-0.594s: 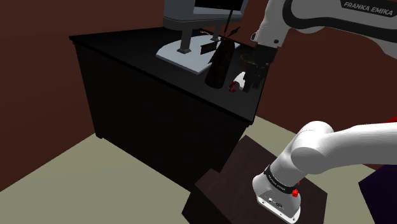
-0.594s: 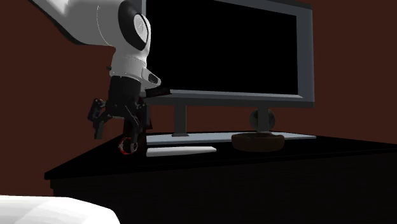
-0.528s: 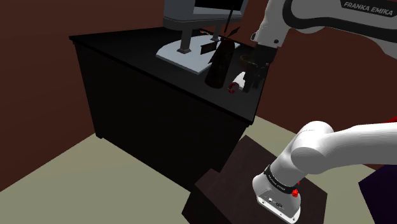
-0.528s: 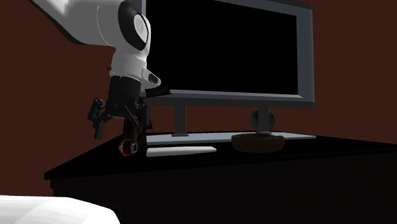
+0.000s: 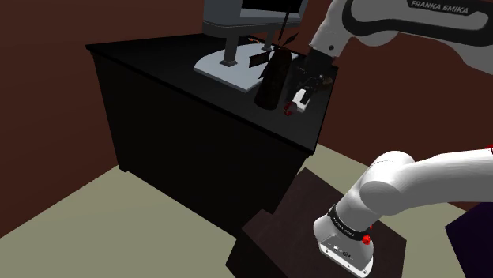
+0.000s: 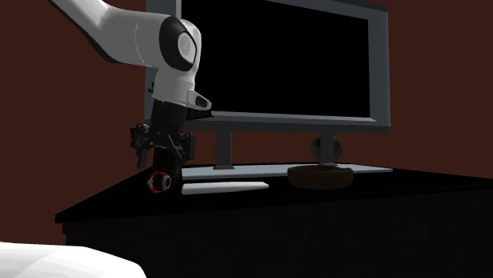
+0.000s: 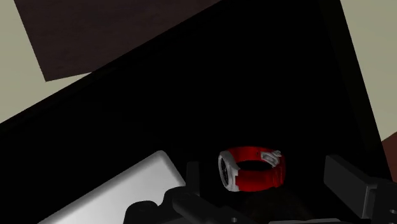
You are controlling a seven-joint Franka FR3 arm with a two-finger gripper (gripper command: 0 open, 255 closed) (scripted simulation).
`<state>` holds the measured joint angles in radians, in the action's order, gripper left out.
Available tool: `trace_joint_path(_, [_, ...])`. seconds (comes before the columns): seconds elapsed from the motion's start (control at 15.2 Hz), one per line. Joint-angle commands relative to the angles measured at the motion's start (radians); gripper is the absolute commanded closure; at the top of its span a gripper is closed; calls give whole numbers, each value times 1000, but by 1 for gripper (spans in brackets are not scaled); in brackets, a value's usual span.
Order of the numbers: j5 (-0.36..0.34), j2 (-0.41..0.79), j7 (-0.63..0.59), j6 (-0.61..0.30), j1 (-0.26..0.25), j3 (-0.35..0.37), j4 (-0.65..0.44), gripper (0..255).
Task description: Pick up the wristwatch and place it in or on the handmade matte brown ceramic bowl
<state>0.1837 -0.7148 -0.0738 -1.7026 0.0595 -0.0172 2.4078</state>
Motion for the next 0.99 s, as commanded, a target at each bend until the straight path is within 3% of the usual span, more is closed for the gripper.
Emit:
trace_joint_path(0.0, [5, 0, -2, -30, 0, 4, 25, 0])
trace_joint_path(0.26, [12, -1, 0, -77, -3, 11, 73, 0])
trace_joint_path(0.73, [12, -1, 0, -77, -3, 11, 73, 0])
trace_joint_path(0.79, [12, -1, 0, -77, -3, 11, 73, 255])
trace_joint_path(0.92, [12, -1, 0, -77, -3, 11, 73, 255])
